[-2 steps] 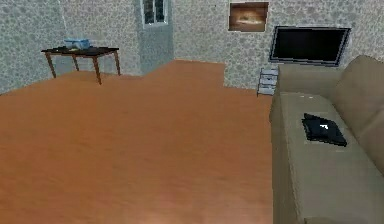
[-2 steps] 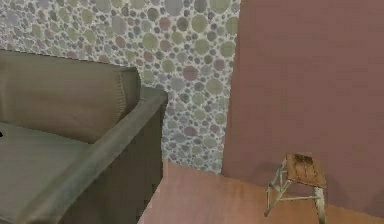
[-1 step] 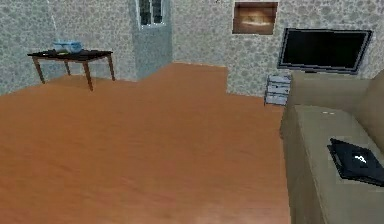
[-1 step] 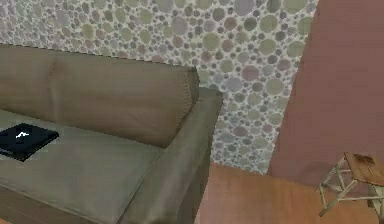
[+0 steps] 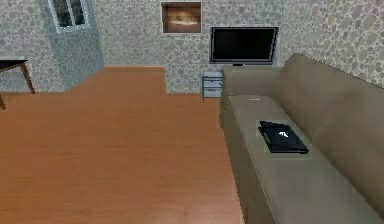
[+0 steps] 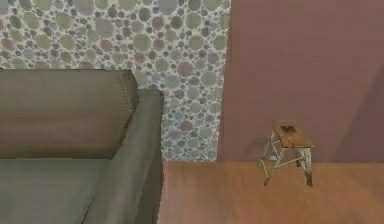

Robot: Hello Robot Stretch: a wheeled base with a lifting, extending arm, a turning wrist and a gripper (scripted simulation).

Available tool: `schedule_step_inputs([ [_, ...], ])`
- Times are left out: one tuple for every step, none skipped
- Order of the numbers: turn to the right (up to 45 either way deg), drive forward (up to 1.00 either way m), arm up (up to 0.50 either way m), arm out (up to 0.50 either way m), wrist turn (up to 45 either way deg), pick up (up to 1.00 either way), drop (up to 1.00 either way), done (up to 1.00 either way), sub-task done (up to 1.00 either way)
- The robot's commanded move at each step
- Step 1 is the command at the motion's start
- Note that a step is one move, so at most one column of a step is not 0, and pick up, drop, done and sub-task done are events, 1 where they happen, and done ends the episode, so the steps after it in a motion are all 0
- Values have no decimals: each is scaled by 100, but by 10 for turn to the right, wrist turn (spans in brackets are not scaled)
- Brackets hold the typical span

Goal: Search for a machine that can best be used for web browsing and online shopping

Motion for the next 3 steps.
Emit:
schedule_step_inputs([
  [0,55,0,0,0,0,0,0,0],
  [390,0,0,0,0,0,0,0,0],
  [0,0,0,0,0,0,0,100,0],
])
